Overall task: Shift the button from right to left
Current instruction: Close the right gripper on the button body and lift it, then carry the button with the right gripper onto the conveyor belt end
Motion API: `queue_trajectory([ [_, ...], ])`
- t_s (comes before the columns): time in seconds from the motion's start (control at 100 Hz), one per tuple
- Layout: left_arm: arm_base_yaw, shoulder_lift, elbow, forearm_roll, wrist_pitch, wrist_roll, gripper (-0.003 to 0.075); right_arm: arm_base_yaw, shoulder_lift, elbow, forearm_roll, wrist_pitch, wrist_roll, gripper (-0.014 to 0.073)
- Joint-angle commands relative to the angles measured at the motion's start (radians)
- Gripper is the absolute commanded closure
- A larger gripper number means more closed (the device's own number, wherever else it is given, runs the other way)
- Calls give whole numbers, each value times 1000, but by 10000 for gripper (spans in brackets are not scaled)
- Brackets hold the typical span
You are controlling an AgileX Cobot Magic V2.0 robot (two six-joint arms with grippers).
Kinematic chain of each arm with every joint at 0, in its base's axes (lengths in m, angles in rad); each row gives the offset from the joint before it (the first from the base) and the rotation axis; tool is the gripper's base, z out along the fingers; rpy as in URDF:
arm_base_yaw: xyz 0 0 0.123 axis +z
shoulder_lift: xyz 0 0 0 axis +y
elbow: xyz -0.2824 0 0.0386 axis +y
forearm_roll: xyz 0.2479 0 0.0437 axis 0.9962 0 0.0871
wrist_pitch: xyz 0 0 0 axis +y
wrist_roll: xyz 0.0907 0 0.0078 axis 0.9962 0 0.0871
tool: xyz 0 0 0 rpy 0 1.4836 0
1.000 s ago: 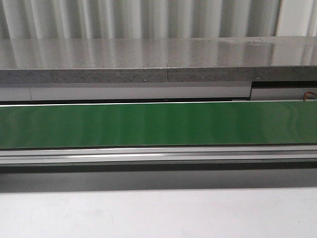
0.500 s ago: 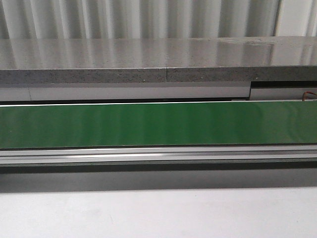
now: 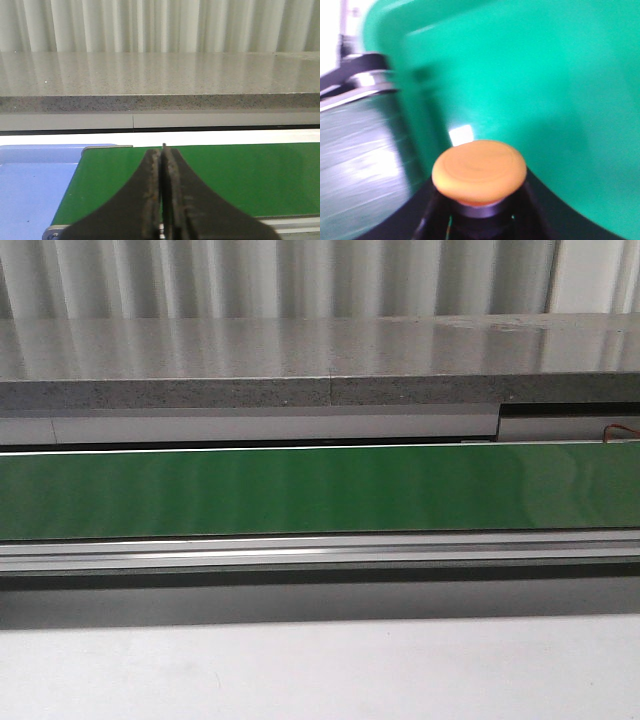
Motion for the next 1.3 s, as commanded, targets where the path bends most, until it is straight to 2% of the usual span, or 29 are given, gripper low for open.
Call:
queue_trajectory([
  [0.0, 0, -34, 25, -8, -83, -12, 740, 48, -89, -27, 23, 15, -8, 428],
  [0.32, 0, -34, 25, -8, -83, -12, 740, 217, -104, -16, 24, 66, 2, 428],
  [0.55, 0, -34, 25, -8, -83, -12, 740, 236, -83, -16, 25, 70, 2, 408],
  [0.74, 0, -34, 25, -8, -83, -12, 740, 236, -41, -16, 33, 76, 2, 318],
  [1.05, 0, -34, 25, -8, -83, -12, 740, 236, -41, -16, 52, 65, 2, 34],
  [1.29, 0, -34, 25, -8, -83, -12, 740, 238, -127, -16, 68, 18, -9, 17],
])
